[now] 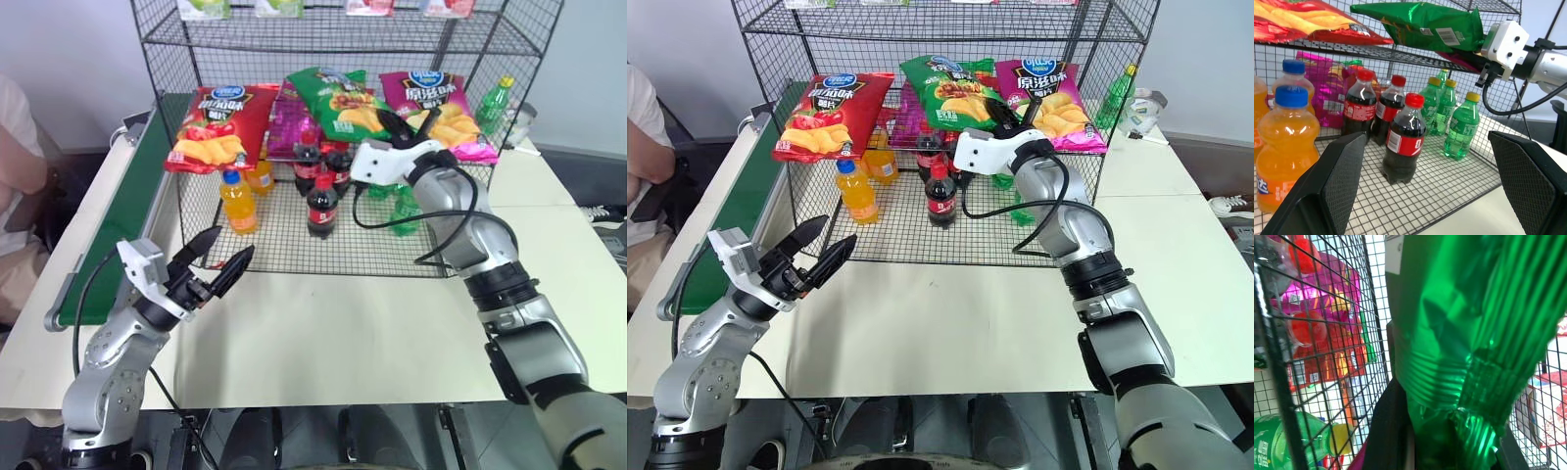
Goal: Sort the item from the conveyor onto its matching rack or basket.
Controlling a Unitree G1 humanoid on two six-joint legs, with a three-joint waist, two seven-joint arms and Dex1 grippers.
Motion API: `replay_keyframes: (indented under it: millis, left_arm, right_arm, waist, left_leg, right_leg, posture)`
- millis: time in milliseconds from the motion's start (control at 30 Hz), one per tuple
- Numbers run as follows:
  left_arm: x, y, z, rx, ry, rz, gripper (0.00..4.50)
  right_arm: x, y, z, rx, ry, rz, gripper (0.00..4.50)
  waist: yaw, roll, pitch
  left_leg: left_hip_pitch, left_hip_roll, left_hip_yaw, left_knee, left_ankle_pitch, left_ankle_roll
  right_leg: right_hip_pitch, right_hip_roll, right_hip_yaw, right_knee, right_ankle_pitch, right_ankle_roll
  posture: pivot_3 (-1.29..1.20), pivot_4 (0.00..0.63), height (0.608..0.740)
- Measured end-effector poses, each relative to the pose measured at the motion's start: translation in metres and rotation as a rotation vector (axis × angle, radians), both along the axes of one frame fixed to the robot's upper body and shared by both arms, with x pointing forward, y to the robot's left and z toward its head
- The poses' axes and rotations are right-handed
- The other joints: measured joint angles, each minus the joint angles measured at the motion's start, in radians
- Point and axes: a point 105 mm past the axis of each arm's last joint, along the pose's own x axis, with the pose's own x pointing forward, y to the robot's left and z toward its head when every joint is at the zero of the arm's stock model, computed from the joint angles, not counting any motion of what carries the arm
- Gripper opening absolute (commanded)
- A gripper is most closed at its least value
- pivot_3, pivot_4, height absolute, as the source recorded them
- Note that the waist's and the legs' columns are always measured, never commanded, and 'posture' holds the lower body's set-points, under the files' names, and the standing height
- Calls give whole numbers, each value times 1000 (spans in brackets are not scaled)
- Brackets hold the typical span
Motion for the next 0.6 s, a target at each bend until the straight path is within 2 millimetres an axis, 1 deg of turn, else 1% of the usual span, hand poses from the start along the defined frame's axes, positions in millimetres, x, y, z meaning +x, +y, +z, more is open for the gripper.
replay_keyframes:
  millis: [167,300,367,400,533,567,600]
  left_arm:
    - [0,-2,-1,2,2,0,4247]
    - [-1,-3,-1,7,1,-1,4247]
    - [-2,-5,1,6,-7,-6,4247]
    - [-2,-5,1,5,-7,-6,4247]
    - [-2,-5,0,2,-3,-1,4247]
    - [-2,-5,-1,2,-1,0,4247]
    - [-2,-5,-1,3,1,0,4247]
  right_arm:
    - [5,1,-5,-7,26,-10,209]
    - [5,6,-11,2,56,7,209]
    - [5,6,-11,12,62,13,1247]
    - [5,7,-11,22,63,17,1651]
    - [3,8,0,55,39,34,3555]
    - [1,9,3,59,31,41,3959]
    - [-1,12,6,67,25,59,3959]
  waist:
    - [1,0,0]
    - [1,0,0]
    - [1,0,0]
    - [1,0,0]
    - [-2,0,0]
    - [-2,0,0]
    - [-2,0,0]
  left_leg:
    - [0,0,0,0,0,0]
    - [0,0,0,0,0,0]
    - [0,0,0,0,0,0]
    - [0,0,0,0,0,0]
    - [1,0,0,0,0,0]
    - [1,0,0,0,0,0]
    - [1,0,0,0,0,0]
  right_leg:
    - [0,0,0,0,0,0]
    - [0,0,0,0,0,0]
    - [0,0,0,0,0,0]
    - [0,0,0,0,0,0]
    - [1,0,0,1,0,0]
    - [1,0,0,1,0,0]
    - [1,0,0,1,0,0]
  posture:
    - [0,150,739]
    - [0,150,739]
    - [0,150,739]
    - [0,150,739]
    - [0,150,739]
    - [0,150,739]
    - [0,150,739]
